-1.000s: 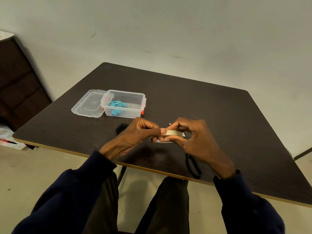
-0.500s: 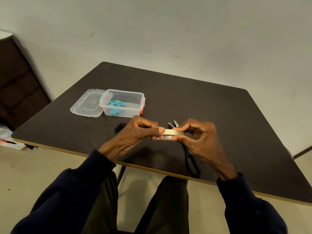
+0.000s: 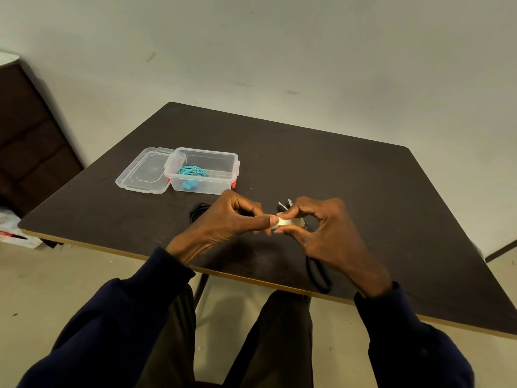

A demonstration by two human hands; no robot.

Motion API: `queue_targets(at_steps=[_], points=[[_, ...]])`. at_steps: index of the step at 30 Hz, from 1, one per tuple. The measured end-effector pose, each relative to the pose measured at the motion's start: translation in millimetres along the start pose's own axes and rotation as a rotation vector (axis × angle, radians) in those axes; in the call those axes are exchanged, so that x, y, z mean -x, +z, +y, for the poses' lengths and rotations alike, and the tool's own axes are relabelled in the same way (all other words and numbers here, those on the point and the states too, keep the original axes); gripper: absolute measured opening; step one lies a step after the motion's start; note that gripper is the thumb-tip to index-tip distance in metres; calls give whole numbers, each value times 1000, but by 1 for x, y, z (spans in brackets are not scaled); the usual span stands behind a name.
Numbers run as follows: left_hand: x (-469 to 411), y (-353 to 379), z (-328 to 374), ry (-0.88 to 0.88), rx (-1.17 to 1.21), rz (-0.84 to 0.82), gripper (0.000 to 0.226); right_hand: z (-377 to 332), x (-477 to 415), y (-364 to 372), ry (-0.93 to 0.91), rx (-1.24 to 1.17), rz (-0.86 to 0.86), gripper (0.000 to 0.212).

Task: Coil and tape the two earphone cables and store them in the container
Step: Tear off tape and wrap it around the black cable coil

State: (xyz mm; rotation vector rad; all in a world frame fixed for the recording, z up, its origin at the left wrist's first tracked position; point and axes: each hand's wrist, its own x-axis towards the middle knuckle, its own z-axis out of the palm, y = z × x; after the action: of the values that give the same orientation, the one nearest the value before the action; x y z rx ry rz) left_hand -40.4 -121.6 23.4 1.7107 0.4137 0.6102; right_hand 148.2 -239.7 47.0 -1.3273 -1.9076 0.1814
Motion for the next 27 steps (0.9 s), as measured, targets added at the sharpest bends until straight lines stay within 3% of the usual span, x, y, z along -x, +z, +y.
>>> queue_targets(at_steps=[10,14,21,27], points=[[4,-6,-7,-13,113,-69,31,-1,0,-4,-23,-10,17,21],[7,-8,-9,-27,132,-124,17,1,2,-4,-17,-40,15,22],[9,-13,-10,-57,162,-181,23,2,1,-7,-6,-64,11,23],[8,-10,-10,-48,143,-108,15,-1,-1,-3,-30,-5,-5,22]])
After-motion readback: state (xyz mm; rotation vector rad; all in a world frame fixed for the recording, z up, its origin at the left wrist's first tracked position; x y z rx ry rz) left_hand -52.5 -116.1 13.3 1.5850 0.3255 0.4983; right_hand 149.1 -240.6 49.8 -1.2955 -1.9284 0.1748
